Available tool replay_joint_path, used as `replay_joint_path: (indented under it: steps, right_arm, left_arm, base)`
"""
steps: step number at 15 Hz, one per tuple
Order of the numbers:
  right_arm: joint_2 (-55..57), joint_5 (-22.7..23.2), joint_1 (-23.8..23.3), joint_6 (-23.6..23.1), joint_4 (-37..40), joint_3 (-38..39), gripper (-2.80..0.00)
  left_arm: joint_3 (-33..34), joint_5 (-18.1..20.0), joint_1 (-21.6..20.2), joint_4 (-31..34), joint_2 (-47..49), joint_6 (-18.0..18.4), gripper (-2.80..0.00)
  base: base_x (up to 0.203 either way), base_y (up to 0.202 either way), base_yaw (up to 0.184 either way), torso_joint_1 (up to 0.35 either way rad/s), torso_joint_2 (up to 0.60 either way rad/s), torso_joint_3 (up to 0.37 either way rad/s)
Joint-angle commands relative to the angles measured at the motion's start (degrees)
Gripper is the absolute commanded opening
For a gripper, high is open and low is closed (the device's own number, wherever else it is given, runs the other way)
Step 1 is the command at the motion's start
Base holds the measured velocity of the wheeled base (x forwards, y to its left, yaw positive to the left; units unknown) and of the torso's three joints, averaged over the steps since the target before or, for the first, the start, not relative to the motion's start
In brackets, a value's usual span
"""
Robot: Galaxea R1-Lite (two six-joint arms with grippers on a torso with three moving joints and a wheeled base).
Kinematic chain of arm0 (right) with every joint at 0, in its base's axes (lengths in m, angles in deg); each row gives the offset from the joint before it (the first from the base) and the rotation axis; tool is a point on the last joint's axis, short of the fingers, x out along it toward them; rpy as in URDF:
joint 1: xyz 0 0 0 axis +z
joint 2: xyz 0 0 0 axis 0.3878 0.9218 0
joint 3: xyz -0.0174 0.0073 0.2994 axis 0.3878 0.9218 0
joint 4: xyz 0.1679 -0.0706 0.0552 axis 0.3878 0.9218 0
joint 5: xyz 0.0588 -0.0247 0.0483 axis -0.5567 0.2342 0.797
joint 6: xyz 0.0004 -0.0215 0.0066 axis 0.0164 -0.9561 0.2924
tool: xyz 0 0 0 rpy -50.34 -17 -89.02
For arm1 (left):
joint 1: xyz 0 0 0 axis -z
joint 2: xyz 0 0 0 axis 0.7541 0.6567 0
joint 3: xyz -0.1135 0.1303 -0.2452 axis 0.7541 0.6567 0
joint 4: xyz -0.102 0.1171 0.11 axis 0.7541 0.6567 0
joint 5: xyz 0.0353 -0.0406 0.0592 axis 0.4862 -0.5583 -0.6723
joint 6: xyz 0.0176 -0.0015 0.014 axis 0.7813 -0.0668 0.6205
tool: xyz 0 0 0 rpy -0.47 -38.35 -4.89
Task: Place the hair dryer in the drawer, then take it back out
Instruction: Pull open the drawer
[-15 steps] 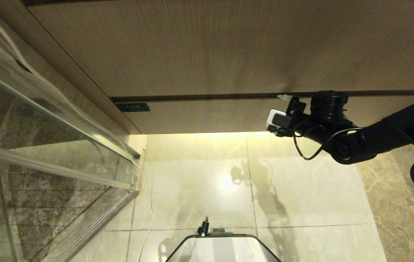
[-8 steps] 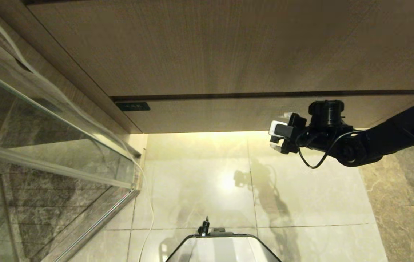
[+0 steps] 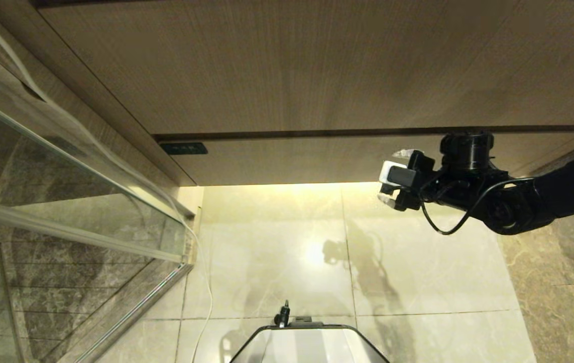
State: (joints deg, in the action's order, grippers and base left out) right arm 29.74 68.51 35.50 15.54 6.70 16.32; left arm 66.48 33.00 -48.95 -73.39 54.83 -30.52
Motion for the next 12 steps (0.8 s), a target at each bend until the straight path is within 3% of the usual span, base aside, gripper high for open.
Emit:
replay_joint_path:
  steps: [1,4,12]
  right_arm:
    - [-3.23,0.85,0.06,-0.45,-0.66,2.75,0.00]
    - [-2.56,1.50,0.34,-0.47,-1.17,2.34,0.00]
    - [2.67,1.65,1.21,-0.36,-12.22,-1.32,0.00]
  left_arm:
    - [0.00,-0.04,0.00,-0.06,0.00,0.00,-2.80]
    - [0.01,-0.04,0.00,0.02,0.00,0.00,-2.80]
    - [0.00,0.00,0.00,-0.02,-0.07,0.00,-2.80]
  base:
    - [0.000,0.000,0.000,0.000,0.00,0.000]
    - [0.000,0.000,0.000,0.000,0.00,0.000]
    - [0.000,0.000,0.000,0.000,0.00,0.000]
